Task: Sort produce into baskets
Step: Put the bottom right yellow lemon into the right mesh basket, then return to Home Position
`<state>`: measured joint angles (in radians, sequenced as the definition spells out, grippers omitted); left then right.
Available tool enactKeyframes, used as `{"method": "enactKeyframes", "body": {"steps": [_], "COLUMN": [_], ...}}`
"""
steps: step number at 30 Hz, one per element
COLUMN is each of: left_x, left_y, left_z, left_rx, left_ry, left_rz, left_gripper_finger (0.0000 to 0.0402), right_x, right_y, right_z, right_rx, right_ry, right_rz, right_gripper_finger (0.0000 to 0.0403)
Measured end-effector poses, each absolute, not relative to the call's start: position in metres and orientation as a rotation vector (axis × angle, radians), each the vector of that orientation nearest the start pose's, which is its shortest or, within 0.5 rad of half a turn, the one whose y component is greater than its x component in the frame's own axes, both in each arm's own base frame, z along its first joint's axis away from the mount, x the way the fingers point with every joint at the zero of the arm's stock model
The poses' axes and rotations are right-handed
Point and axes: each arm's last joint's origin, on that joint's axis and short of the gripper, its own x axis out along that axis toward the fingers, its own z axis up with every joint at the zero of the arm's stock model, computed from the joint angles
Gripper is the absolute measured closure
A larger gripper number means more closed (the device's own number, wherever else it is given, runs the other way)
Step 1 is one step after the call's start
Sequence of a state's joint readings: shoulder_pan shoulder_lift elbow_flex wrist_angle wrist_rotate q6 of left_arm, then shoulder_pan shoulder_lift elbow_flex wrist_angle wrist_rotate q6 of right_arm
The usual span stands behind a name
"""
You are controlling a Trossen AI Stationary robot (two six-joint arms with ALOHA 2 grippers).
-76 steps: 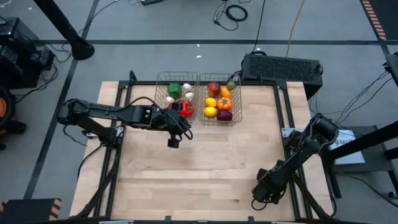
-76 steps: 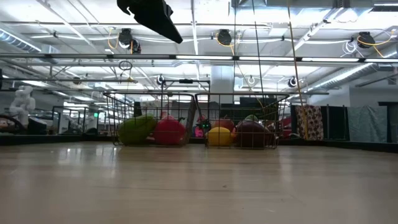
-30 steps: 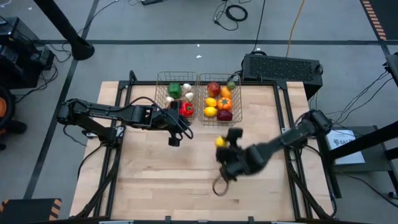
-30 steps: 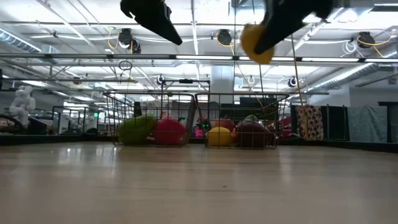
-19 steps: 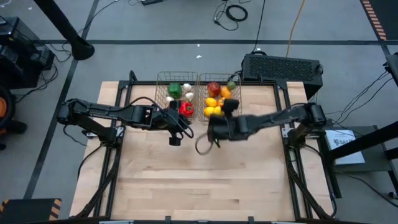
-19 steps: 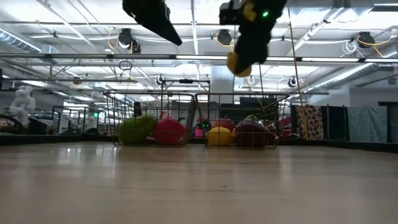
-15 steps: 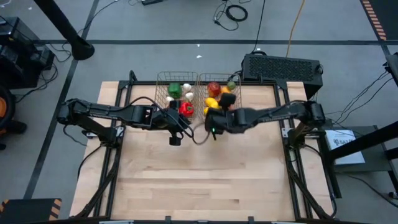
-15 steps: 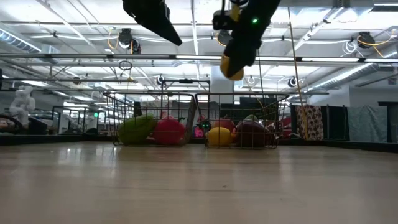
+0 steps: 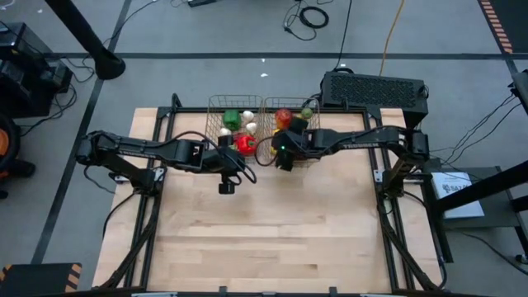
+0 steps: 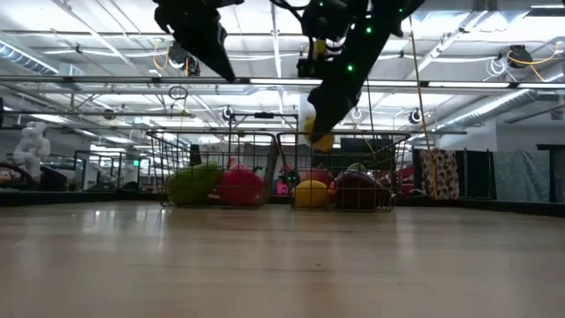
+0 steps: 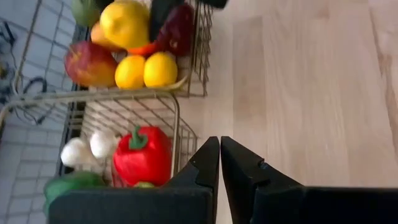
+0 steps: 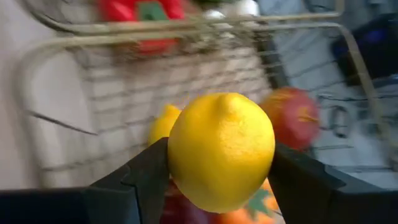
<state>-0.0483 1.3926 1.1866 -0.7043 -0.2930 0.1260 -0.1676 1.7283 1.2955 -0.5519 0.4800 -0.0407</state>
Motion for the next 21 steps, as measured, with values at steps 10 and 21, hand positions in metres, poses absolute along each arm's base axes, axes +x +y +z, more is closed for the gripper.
{"method": "enactKeyframes", "body": {"steps": [10, 21], "left_x": [0.281, 0.280], "left_y": [-0.005, -0.008], "left_z": [0.294, 0.294], "left_rx": [0.208, 0.232], "left_ry": [0.948, 0.951], "left_rz": [0.198, 0.185], "left_gripper_finger": [0.0378, 0.0378], "right_x": [0.357, 0.354], "right_y": [-0.061, -0.059], "right_z": [0.237, 0.238], "right_rx": [-0.010, -0.015], "right_ry": [0.962, 0.971], "right_rz": [-0.492, -0.523], "right_gripper_finger": [0.0155, 0.0058]}}
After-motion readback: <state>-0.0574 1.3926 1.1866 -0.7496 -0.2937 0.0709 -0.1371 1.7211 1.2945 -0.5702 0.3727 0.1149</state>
